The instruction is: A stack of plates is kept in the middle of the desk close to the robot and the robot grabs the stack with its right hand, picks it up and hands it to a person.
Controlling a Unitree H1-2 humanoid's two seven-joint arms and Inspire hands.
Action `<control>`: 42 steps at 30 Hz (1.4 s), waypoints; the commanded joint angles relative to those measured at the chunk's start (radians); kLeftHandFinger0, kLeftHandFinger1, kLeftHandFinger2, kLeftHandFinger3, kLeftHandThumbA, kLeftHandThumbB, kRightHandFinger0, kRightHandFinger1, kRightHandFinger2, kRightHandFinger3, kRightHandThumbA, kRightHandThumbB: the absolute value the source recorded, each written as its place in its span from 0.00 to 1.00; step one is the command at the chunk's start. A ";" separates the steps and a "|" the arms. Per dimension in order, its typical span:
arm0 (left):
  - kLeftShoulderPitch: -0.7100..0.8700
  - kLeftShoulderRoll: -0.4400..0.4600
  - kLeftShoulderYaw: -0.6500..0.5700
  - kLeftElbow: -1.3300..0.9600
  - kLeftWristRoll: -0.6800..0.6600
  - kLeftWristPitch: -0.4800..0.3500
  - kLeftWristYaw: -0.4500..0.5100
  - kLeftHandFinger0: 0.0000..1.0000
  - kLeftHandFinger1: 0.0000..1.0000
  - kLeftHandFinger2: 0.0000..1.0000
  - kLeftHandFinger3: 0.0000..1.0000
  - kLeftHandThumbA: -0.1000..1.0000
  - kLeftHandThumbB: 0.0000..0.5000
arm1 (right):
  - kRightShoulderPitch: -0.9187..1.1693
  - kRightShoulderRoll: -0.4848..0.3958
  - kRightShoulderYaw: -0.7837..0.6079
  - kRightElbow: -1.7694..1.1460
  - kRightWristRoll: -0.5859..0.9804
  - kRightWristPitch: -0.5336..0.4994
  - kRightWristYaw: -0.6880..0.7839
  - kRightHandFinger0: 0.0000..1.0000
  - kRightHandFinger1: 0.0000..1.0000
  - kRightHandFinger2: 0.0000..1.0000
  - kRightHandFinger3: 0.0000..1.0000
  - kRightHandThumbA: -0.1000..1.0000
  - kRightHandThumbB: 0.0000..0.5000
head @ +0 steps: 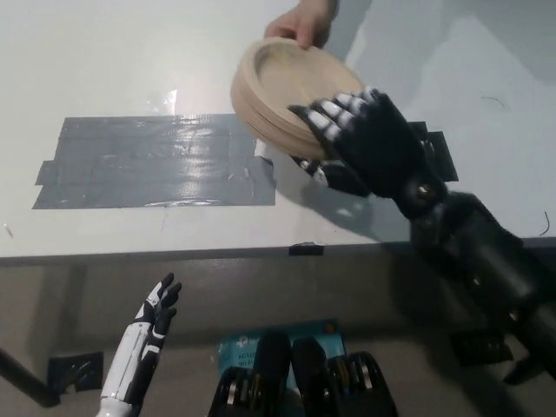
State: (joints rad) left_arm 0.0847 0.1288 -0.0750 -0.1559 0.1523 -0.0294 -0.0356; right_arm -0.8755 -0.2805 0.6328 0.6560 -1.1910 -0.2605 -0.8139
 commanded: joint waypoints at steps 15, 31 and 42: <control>0.003 0.018 -0.006 -0.035 0.018 -0.012 -0.009 1.00 1.00 1.00 1.00 1.00 0.04 | -0.048 0.045 -0.108 -0.114 0.190 0.184 0.560 1.00 1.00 1.00 1.00 0.77 1.00; 0.043 -0.001 -0.008 -0.041 -0.007 -0.027 -0.003 1.00 1.00 1.00 1.00 1.00 0.04 | 0.408 -0.151 -0.341 -1.204 0.681 0.303 0.770 1.00 1.00 1.00 1.00 0.99 0.94; 0.024 -0.003 -0.010 -0.038 -0.004 -0.020 -0.003 1.00 1.00 1.00 1.00 1.00 0.08 | 0.818 -0.168 -0.338 -1.464 0.804 0.264 0.639 1.00 1.00 1.00 1.00 0.94 0.94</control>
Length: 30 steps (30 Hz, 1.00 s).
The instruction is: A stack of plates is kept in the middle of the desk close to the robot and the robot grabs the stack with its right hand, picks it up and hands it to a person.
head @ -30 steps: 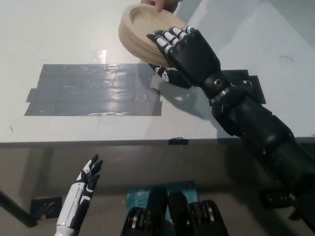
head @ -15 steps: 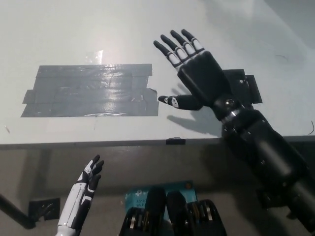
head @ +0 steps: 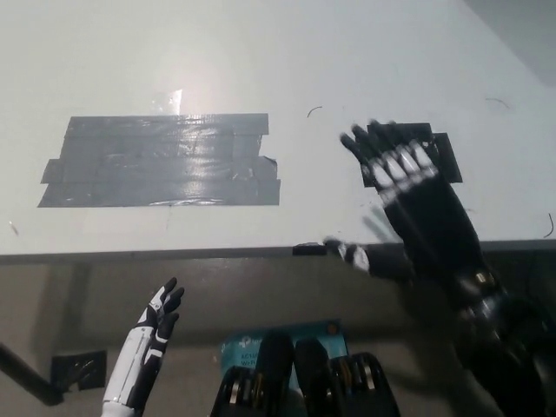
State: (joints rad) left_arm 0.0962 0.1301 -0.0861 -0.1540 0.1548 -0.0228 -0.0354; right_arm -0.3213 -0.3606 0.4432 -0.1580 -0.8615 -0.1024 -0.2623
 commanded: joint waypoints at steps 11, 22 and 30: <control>0.047 -0.001 -0.008 -0.051 -0.010 -0.023 -0.013 1.00 1.00 1.00 1.00 1.00 0.00 | 0.489 0.142 -0.046 -0.285 0.736 -0.128 0.004 1.00 1.00 1.00 1.00 1.00 0.55; 0.020 0.006 -0.001 -0.036 -0.002 -0.029 -0.006 1.00 1.00 1.00 1.00 1.00 0.00 | 0.473 0.205 -0.089 -0.070 0.809 -0.122 0.109 1.00 1.00 1.00 1.00 1.00 0.44; 0.027 0.002 0.005 -0.052 -0.009 -0.007 -0.004 1.00 1.00 1.00 1.00 1.00 0.00 | 0.471 0.213 -0.112 0.009 0.829 -0.123 0.154 1.00 1.00 1.00 1.00 1.00 0.55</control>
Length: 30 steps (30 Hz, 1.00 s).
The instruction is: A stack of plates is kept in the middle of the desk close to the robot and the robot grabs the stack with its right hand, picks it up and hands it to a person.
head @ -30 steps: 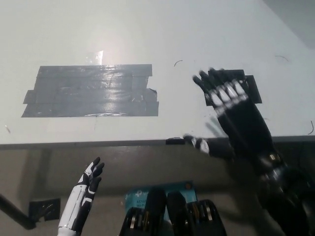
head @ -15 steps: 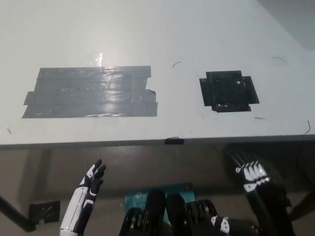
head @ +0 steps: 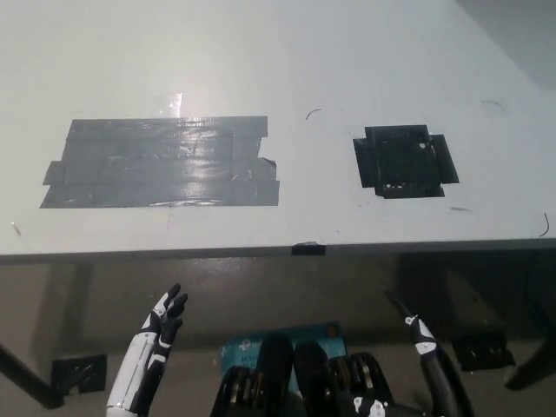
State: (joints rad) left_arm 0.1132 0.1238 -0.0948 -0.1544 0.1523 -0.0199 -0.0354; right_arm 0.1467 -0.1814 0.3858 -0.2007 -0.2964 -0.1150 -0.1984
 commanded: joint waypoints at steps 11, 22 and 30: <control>0.017 0.001 0.016 -0.065 -0.002 -0.003 0.002 1.00 1.00 1.00 1.00 1.00 0.00 | 0.010 0.047 -0.087 0.062 0.290 -0.085 0.149 1.00 1.00 1.00 1.00 1.00 0.57; 0.021 -0.005 0.018 -0.071 -0.022 0.002 -0.006 1.00 1.00 1.00 1.00 1.00 0.00 | 0.026 0.075 -0.123 0.033 0.300 -0.062 0.173 1.00 1.00 1.00 1.00 1.00 0.59; 0.018 -0.006 0.018 -0.068 -0.023 0.002 -0.006 1.00 1.00 1.00 1.00 1.00 0.00 | 0.022 0.088 -0.141 0.032 0.302 -0.057 0.194 1.00 1.00 1.00 1.00 1.00 0.56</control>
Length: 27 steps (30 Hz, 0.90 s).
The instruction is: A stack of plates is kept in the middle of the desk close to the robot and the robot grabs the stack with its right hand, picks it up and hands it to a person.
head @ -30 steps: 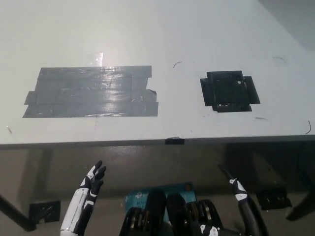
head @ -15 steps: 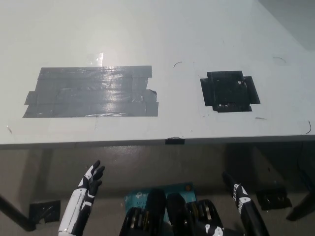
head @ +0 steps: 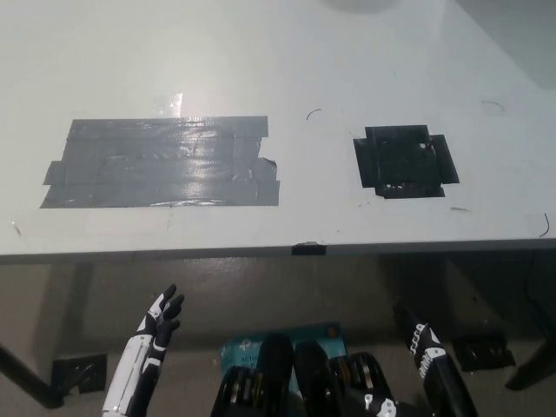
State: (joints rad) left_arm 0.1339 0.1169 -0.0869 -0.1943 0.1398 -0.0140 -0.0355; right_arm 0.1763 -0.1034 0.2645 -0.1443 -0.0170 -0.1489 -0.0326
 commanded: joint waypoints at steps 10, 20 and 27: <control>-0.003 -0.038 0.021 -0.050 -0.001 0.016 0.026 1.00 1.00 1.00 1.00 1.00 0.00 | -0.009 0.013 -0.044 -0.059 0.024 0.010 0.045 1.00 1.00 1.00 1.00 1.00 0.51; -0.007 -0.060 0.044 -0.020 -0.008 -0.014 0.025 1.00 1.00 1.00 1.00 1.00 0.00 | -0.003 0.054 -0.029 -0.029 0.003 -0.009 0.051 1.00 1.00 1.00 1.00 1.00 0.57; 0.004 -0.049 0.053 0.011 -0.013 -0.037 0.014 1.00 1.00 1.00 1.00 1.00 0.01 | -0.002 0.044 -0.041 0.017 0.009 -0.036 0.067 1.00 1.00 1.00 1.00 1.00 0.52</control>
State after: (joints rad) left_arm 0.1315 0.0654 -0.0422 -0.1775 0.1341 -0.0125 -0.0317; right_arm 0.1779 -0.0569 0.2301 -0.1367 -0.0174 -0.1432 0.0045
